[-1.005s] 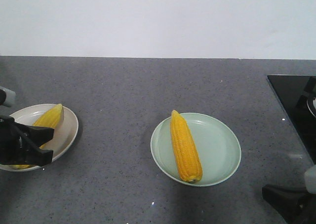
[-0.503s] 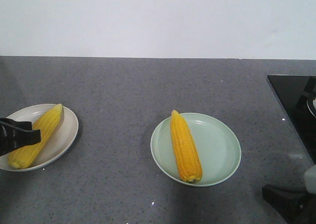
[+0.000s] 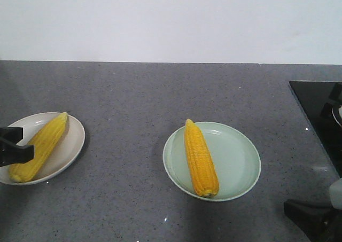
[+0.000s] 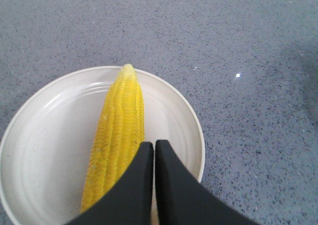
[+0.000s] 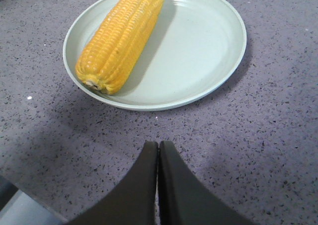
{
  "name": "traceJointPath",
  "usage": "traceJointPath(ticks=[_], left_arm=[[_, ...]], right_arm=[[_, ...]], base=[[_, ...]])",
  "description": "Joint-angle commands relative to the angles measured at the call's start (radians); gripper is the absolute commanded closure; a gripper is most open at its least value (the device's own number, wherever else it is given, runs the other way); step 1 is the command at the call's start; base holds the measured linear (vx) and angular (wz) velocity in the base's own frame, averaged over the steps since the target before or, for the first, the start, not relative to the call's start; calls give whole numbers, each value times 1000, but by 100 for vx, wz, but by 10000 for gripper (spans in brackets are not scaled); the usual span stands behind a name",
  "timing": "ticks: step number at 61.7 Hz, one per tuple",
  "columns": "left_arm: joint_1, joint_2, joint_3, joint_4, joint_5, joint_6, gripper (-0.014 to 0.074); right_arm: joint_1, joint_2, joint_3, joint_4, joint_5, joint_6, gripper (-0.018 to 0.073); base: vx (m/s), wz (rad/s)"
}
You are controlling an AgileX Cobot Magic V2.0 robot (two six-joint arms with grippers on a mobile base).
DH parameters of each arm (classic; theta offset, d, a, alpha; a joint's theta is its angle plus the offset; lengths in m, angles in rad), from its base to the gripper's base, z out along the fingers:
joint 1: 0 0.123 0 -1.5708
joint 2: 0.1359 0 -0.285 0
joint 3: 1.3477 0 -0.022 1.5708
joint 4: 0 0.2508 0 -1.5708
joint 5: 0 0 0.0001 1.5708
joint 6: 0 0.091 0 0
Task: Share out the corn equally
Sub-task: 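Raise the left gripper away from the white plate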
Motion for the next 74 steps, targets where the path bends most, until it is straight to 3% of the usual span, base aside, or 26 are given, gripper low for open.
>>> traceJointPath(ticks=[1,12,28,46,60,74], left_arm=[[-3,-76,4,11,-42,-9,603],[-3,-206,127,8,-101,-9,603],[-3,-287,222,8,-102,-9,603],[-3,-285,230,6,-128,-12,603],[-3,-296,231,-83,-187,-12,603],[-3,-420,231,-60,-176,1,603]], right_arm=[[-3,-1,-27,24,-37,-7,565],[-3,-1,-27,24,-37,-7,565],[-3,-1,-27,24,-37,-7,565],[-3,-1,-27,24,-37,-7,565],[-3,-1,-27,24,-37,-7,565],[-3,-1,-27,24,-37,-7,565]], base=[[0,0],[0,0],[0,0],[0,0],[0,0],[0,0]])
